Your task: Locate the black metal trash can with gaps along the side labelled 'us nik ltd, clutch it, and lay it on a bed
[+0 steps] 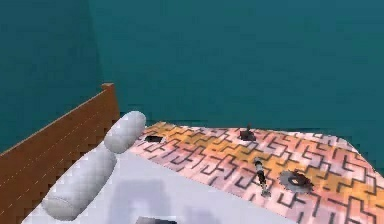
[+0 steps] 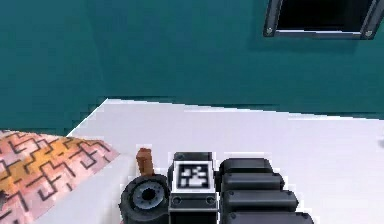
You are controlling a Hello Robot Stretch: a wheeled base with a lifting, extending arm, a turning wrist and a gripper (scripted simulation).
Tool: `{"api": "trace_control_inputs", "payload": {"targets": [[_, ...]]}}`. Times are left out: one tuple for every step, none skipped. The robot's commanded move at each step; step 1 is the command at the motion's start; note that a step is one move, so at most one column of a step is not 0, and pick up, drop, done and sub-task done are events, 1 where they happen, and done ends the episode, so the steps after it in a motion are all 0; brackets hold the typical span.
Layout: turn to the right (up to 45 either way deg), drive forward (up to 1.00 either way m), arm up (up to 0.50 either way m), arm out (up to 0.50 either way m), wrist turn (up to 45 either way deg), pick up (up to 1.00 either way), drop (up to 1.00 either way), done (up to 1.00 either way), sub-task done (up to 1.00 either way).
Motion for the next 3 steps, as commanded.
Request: {"api": "trace_control_inputs", "payload": {"targets": [[15.0,0.0,0.0,0.0,0.0,0.0,0.0,0.0,0.0],[9.0,0.0,0.0,0.0,0.0,0.0,0.0,0.0,0.0],[0.0,0.15,0.0,0.0,0.0,0.0,0.0,0.0,0.0]]}}
